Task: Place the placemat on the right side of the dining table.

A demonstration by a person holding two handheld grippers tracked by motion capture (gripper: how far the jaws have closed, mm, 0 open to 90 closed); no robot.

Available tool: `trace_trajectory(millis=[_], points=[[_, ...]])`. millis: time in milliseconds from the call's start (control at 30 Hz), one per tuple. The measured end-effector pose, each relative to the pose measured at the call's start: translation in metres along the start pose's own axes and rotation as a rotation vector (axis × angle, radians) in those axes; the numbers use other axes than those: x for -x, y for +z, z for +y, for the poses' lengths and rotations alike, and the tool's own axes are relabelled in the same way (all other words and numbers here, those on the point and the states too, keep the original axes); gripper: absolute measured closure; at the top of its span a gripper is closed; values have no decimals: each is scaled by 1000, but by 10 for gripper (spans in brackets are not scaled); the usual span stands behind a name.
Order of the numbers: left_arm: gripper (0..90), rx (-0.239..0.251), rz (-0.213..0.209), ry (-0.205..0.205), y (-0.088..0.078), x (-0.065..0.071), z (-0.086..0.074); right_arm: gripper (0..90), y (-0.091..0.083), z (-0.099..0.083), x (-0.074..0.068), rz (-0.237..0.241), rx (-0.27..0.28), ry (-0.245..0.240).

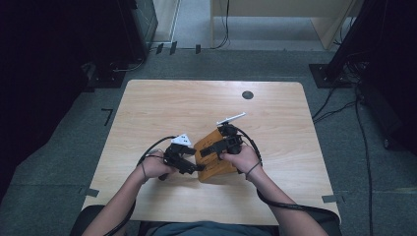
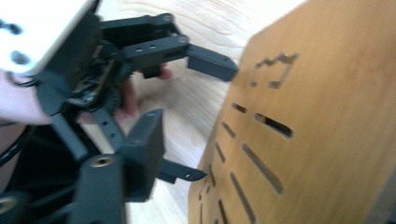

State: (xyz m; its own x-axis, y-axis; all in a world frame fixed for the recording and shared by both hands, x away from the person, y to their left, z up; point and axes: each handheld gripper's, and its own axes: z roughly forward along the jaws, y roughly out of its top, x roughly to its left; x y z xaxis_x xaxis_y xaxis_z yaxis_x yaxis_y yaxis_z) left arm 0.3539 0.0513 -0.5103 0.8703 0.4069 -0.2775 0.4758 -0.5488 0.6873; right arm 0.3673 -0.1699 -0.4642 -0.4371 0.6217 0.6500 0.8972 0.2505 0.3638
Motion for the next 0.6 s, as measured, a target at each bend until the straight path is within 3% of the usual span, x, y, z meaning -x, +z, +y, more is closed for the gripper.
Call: trace_trajectory(millis=[100,133,200,300,367,600], points=[[129,1,11,2,0,-1,0,455,-4,1,1,-11,-11,-2],[129,0,17,-1,0,-1,0,546,-7,2,3,-33,-14,0],[129,-1,19,-2,-1,-1,0,578,-8,3,4,-32,-23,22],[129,-7,26,-12,-2,-2,1,706,-10,6,7,-16,-51,99],[129,-15,39,-42,-5,-5,1,814,-12,7,6,-6,-59,100],[130,-12,70,-64,-14,-9,1,866,-20,10,3,-26,-53,75]])
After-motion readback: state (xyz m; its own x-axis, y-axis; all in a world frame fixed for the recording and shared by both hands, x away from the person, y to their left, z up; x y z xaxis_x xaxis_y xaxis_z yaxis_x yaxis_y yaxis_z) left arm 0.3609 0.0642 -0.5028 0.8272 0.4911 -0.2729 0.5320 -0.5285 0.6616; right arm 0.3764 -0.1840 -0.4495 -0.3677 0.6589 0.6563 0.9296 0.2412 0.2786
